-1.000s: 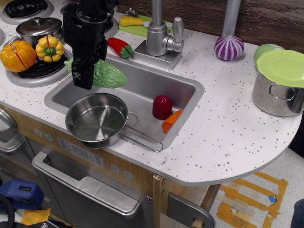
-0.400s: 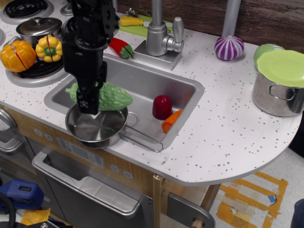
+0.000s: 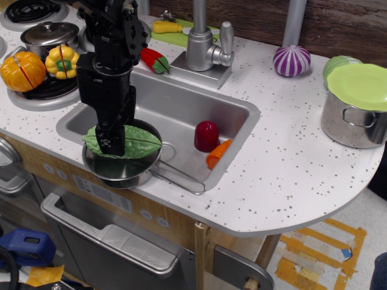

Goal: Put green squash in pot or pan

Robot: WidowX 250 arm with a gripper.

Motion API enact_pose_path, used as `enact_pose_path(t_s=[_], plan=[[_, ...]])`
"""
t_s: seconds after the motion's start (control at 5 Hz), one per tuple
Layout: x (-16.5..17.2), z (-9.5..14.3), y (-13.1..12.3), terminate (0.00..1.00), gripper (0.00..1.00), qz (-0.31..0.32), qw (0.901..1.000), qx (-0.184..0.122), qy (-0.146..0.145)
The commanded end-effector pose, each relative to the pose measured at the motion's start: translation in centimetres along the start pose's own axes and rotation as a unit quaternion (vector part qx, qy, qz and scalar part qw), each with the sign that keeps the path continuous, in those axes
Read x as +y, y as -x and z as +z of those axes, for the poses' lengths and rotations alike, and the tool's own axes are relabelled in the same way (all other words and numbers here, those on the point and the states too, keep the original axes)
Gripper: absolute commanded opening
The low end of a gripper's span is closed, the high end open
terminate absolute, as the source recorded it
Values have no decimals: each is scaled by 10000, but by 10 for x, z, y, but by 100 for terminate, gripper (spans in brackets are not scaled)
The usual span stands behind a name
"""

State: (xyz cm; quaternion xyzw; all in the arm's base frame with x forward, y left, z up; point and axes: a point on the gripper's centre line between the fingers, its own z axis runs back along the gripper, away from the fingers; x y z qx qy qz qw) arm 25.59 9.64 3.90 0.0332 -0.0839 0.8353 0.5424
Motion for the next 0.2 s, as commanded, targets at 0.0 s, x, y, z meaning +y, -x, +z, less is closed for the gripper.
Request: enact_pose_path(t_s=[0.0], plan=[[-5, 9, -2, 100, 100, 39, 9998, 34, 185]])
